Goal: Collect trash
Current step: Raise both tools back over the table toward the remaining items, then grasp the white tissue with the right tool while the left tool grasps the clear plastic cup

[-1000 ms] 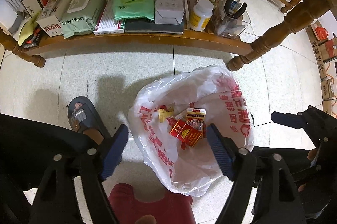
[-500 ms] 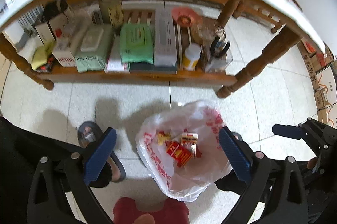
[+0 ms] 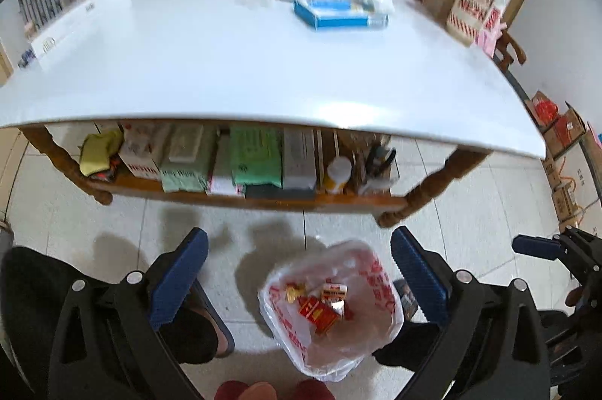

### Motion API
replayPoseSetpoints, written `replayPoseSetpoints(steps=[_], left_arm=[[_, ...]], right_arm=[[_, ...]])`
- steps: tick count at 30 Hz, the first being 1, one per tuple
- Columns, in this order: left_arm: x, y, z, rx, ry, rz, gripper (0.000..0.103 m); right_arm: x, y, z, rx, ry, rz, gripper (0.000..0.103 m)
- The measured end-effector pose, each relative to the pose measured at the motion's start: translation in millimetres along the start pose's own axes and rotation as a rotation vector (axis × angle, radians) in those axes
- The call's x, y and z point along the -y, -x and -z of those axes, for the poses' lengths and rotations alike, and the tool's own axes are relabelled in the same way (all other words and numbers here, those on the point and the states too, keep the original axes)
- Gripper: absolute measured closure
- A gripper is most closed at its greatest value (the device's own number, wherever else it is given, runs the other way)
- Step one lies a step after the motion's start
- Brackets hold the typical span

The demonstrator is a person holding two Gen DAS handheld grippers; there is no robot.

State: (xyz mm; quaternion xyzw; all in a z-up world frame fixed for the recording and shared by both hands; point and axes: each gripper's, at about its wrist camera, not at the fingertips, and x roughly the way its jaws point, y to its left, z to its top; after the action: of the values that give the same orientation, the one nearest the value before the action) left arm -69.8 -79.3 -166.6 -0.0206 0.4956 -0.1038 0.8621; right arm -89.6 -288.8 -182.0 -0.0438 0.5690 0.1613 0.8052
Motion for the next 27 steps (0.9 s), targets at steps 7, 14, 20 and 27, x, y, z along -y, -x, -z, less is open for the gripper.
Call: replayPoseSetpoints(steps=[7, 14, 20, 27], left_arm=[[-6, 25, -44, 0.078, 0.018, -0.022, 0.008], [-13, 33, -87, 0.126, 0.042, -0.051, 0.008], [-18, 35, -117, 0.156, 0.041, -0.093, 0.008], [-25, 27, -146, 0.162, 0.061, -0.141, 0.008]], right_arm=[[-4, 38, -35, 0.067, 0.027, 0.016, 0.012], [-5, 62, -81, 0.128, 0.033, 0.032, 0.007], [-1, 83, -122, 0.186, 0.047, 0.051, 0.007], [8, 98, -168, 0.229, 0.056, 0.073, 0.007]])
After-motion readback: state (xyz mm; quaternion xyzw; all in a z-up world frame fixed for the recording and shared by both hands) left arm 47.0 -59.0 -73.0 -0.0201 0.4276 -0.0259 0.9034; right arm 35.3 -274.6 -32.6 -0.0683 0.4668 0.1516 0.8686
